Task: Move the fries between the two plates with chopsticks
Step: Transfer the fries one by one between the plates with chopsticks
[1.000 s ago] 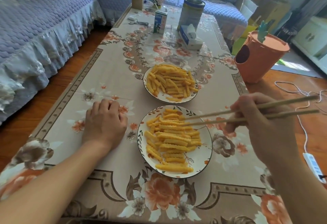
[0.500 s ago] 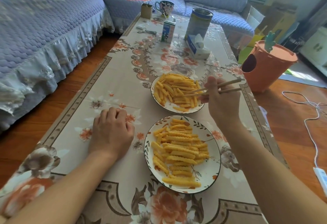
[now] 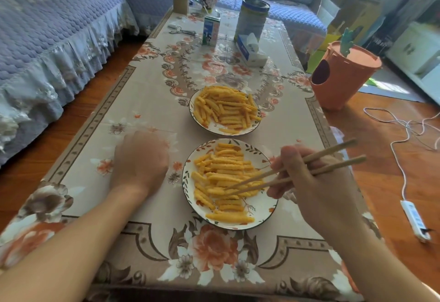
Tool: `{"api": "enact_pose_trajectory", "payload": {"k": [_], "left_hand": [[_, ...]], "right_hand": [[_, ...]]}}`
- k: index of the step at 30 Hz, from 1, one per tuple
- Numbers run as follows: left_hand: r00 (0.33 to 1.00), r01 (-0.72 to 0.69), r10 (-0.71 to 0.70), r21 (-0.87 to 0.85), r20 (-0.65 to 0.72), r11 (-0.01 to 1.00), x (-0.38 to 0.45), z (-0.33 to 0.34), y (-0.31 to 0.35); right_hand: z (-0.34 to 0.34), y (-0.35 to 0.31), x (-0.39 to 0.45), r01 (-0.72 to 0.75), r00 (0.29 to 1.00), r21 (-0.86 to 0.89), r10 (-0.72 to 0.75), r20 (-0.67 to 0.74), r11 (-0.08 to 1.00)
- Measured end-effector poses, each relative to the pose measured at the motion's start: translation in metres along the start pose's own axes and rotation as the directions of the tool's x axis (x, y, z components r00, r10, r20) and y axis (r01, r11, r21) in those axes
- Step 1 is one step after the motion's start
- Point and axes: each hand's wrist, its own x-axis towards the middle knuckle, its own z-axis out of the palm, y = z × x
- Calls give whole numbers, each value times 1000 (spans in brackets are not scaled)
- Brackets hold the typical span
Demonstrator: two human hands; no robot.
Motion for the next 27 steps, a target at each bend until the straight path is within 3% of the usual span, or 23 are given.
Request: {"api": "enact_pose_trajectory", "payload": {"k": [6,14,21,27], "left_hand": [[1000,-5,5,-16,-10,1000,-1,-1,1],[1000,-12,12,-29,-11,1000,-1,-2,0],[1000,-13,13,-27,1,1000,-1,-2,0],[1000,-13,13,-24,6,1000,-1,-3,1]], "right_hand": [[-8,18,-10,54,998,-115,-55,-3,992],[-7,20,-15,151,987,-139,-156,-24,979],[-8,26,-14,279,954,-289,-300,-28,916],[-10,29,-14,336,937,-309,-349,14,890]]}}
